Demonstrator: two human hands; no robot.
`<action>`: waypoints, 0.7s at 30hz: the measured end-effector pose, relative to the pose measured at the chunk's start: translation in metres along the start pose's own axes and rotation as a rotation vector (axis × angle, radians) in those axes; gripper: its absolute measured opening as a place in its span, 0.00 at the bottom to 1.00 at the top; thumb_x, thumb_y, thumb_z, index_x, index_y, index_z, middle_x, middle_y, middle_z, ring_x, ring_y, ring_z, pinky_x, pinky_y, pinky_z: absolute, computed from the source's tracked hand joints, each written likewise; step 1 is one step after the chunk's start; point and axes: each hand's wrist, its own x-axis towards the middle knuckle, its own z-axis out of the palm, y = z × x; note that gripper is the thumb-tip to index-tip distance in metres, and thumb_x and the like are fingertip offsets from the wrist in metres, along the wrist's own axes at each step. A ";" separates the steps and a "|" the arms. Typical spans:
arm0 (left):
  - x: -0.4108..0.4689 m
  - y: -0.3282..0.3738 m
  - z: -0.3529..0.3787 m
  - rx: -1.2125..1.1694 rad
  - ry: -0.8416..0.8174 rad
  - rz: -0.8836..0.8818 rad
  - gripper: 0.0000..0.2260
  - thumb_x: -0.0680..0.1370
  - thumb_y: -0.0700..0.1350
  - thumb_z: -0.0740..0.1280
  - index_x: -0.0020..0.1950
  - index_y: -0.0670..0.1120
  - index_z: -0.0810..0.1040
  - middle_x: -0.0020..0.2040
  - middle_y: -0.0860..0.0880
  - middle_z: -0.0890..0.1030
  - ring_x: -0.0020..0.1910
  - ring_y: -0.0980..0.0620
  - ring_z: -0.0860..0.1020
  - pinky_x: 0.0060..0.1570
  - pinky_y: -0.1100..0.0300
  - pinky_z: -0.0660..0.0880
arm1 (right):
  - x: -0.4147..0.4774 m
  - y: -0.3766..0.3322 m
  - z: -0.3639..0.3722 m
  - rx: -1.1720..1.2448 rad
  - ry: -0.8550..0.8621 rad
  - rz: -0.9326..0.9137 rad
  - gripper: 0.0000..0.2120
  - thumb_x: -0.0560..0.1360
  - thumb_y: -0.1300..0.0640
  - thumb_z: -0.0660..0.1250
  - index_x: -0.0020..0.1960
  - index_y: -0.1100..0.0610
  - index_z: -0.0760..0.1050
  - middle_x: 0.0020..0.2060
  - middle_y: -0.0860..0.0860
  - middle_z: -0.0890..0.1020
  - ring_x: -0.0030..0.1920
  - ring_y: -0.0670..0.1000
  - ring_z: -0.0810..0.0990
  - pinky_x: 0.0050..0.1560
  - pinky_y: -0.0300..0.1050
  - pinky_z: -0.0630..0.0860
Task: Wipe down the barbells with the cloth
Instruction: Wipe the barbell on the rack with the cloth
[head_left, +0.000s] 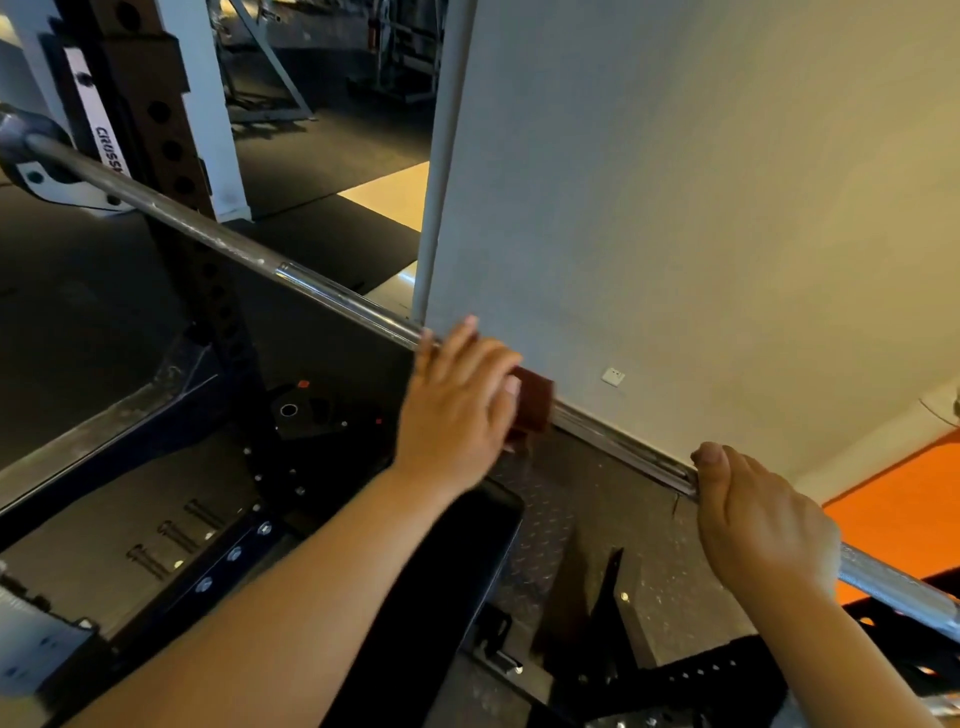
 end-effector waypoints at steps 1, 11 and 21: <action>0.004 -0.013 -0.002 -0.002 0.040 -0.069 0.21 0.87 0.54 0.46 0.64 0.50 0.76 0.67 0.50 0.77 0.79 0.47 0.60 0.79 0.52 0.36 | 0.001 -0.002 0.000 -0.005 -0.001 0.008 0.31 0.81 0.38 0.33 0.47 0.47 0.73 0.36 0.46 0.74 0.36 0.52 0.72 0.32 0.43 0.63; -0.024 0.086 0.031 -0.092 0.003 -0.080 0.21 0.86 0.53 0.47 0.67 0.49 0.77 0.70 0.47 0.75 0.81 0.42 0.55 0.80 0.43 0.41 | -0.006 0.002 0.003 0.030 0.095 -0.009 0.26 0.84 0.42 0.39 0.55 0.48 0.74 0.41 0.49 0.79 0.41 0.56 0.77 0.36 0.46 0.62; -0.019 0.061 0.025 0.007 -0.025 0.068 0.19 0.87 0.51 0.49 0.70 0.48 0.74 0.70 0.49 0.76 0.79 0.45 0.60 0.80 0.47 0.43 | -0.001 0.018 -0.012 0.157 -0.085 -0.054 0.35 0.79 0.37 0.30 0.53 0.48 0.74 0.41 0.49 0.81 0.37 0.51 0.72 0.35 0.45 0.62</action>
